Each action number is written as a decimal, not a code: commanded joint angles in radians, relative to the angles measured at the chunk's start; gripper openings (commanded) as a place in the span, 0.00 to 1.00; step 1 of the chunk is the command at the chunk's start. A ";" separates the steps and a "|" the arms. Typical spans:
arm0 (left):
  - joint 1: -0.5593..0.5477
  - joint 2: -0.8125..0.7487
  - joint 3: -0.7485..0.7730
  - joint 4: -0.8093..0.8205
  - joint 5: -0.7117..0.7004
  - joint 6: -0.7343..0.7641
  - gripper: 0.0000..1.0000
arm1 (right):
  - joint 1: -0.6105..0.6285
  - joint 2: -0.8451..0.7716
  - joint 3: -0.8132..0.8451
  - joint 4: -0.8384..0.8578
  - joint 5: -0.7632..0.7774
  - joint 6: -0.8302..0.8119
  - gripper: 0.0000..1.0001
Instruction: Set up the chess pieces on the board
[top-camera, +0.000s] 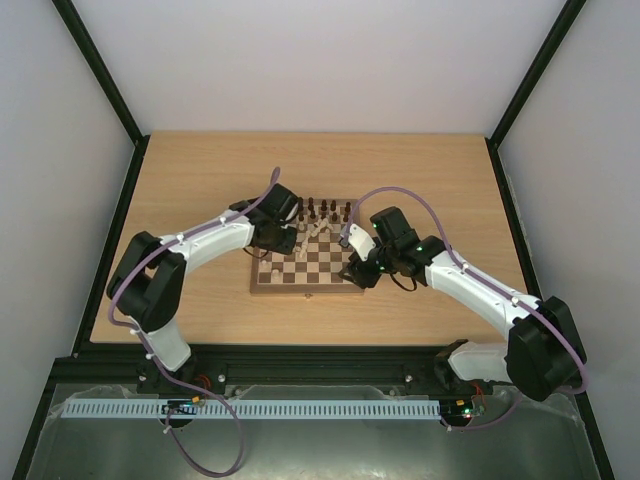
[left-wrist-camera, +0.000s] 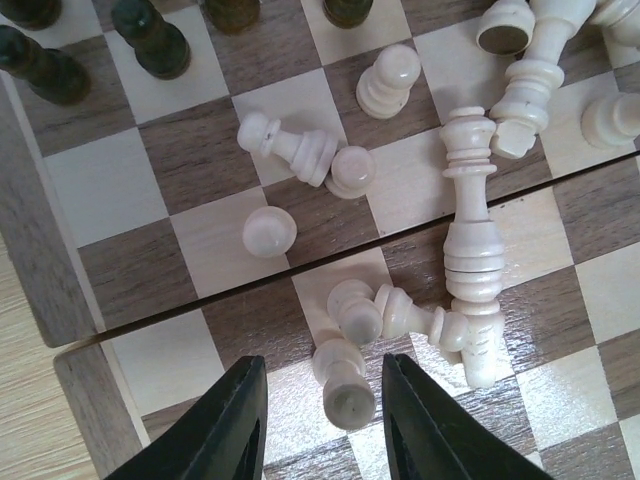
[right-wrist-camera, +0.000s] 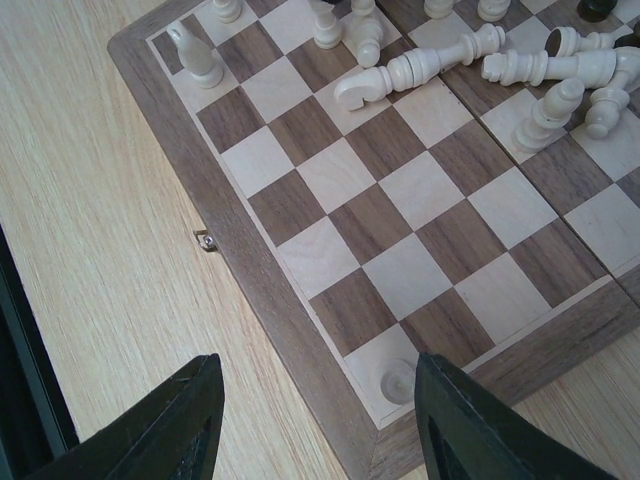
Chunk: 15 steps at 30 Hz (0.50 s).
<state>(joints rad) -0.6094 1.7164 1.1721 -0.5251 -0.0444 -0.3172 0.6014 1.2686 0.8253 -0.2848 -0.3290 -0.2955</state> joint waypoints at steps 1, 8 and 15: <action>-0.006 0.032 0.032 -0.015 0.013 0.013 0.32 | -0.005 -0.014 -0.012 -0.009 0.008 -0.016 0.54; -0.006 0.070 0.038 -0.009 0.030 0.017 0.25 | -0.005 -0.007 -0.013 -0.009 0.010 -0.019 0.54; -0.006 0.071 0.032 -0.019 0.032 0.016 0.17 | -0.005 0.001 -0.013 -0.011 0.008 -0.020 0.54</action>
<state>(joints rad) -0.6125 1.7786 1.1835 -0.5240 -0.0212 -0.3077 0.6014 1.2686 0.8253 -0.2848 -0.3237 -0.3069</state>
